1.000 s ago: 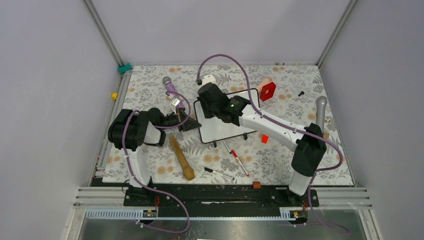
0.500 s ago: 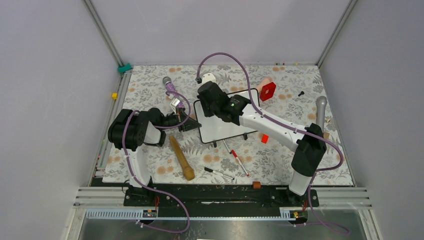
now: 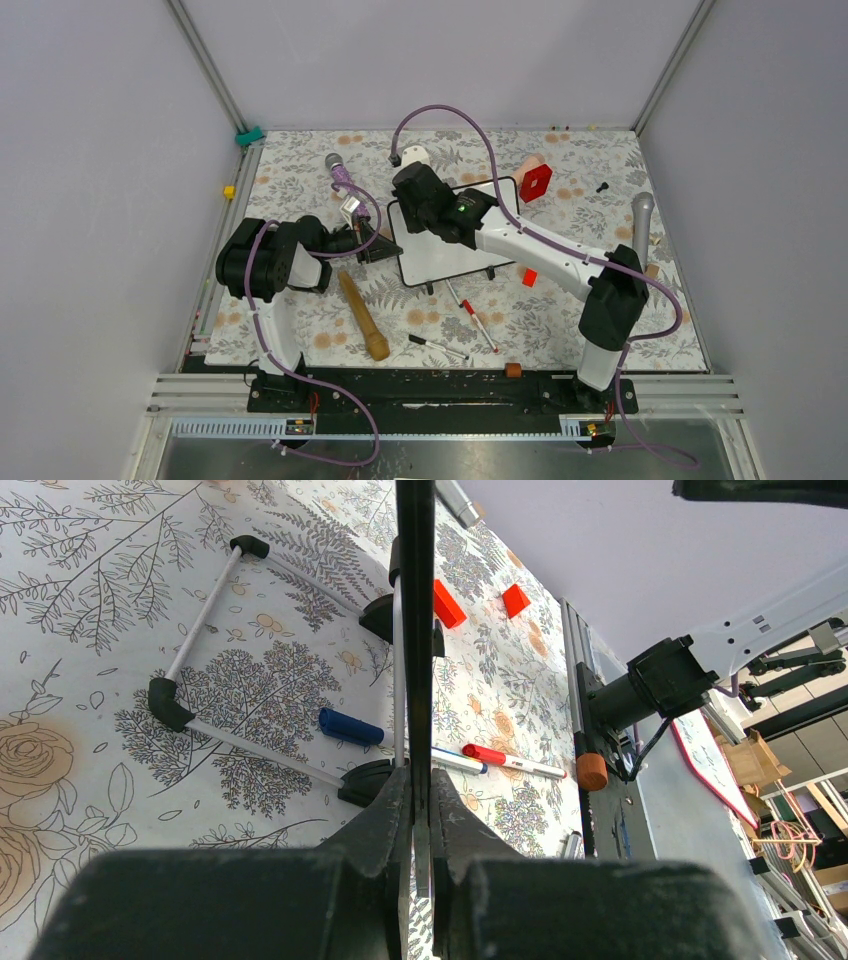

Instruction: Write a sentence on the whiteboard

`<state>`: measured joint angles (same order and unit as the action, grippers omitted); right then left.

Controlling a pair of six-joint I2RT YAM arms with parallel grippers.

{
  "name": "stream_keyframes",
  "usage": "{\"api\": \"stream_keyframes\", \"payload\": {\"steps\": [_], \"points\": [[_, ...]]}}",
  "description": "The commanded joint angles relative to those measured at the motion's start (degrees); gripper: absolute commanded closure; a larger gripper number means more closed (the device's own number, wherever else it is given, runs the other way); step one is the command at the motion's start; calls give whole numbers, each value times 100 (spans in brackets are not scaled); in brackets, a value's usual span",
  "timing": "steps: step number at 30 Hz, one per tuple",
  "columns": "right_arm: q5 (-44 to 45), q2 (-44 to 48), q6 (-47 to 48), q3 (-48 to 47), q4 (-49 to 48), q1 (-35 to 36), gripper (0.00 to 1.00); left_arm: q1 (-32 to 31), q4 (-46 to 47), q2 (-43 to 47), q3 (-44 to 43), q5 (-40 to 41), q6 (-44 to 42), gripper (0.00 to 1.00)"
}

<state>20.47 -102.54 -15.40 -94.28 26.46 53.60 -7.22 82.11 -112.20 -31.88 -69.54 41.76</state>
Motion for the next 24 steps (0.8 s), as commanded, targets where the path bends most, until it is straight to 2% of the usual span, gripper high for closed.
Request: {"api": "stream_keyframes", "payload": {"steps": [1, 14, 24], "points": [[159, -12, 42, -189, -15, 61, 100, 2, 245, 148, 22, -69, -221, 100], [158, -55, 32, -155, -17, 62, 100, 2, 244, 162, 33, -75, -238, 100], [-280, -181, 124, -305, 74, 62, 100, 2, 244, 172, 35, -69, -247, 100]]}}
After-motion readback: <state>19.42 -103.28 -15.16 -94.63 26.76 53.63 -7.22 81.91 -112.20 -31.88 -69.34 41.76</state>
